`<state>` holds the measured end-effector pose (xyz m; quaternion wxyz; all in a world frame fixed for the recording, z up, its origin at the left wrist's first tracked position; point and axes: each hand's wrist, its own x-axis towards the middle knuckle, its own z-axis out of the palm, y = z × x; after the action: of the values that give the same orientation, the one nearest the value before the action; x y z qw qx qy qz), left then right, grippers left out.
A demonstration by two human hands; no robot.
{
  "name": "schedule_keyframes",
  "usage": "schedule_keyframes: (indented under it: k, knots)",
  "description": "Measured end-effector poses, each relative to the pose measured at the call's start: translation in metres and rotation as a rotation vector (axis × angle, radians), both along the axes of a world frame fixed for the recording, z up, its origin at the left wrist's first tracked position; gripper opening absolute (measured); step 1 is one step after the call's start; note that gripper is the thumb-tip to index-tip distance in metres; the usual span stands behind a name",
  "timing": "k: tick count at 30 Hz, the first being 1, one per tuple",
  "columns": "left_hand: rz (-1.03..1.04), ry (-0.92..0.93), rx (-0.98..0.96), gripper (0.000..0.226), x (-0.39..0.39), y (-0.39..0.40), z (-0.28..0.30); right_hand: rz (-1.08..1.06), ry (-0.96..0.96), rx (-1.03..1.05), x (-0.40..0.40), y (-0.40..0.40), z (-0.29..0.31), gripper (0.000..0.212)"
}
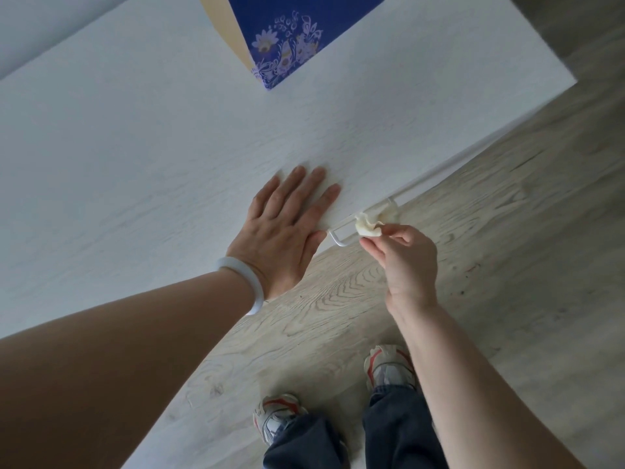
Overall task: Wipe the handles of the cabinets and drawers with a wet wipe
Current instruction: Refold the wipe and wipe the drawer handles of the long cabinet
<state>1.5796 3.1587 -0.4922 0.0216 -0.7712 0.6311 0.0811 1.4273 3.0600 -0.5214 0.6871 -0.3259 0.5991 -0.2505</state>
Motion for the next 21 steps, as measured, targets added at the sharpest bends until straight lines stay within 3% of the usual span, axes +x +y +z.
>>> schedule_keyframes:
  k: [2,5,10,14,18,21]
  knots:
    - [0.000,-0.003,0.003,0.056,0.000,0.000,0.000,0.115,0.116,-0.029,-0.008,-0.012,-0.001,0.016]
    - [0.006,-0.003,-0.001,0.056,0.001,0.000,-0.001,0.284,0.346,-0.283,-0.010,-0.017,-0.005,0.016]
    - [-0.001,0.001,-0.004,0.056,0.001,0.001,-0.002,0.274,0.369,-0.421,-0.002,-0.019,-0.012,0.033]
    - [-0.001,-0.003,-0.005,0.056,0.001,0.000,-0.001,0.163,0.345,-0.299,0.003,-0.012,-0.013,0.013]
    - [0.000,-0.005,-0.006,0.057,0.002,0.001,-0.002,0.069,0.239,-0.089,0.014,0.026,-0.006,0.028]
    - [-0.004,-0.005,-0.007,0.056,0.001,0.002,-0.003,0.066,0.127,0.033,0.013,0.035,0.000,0.023]
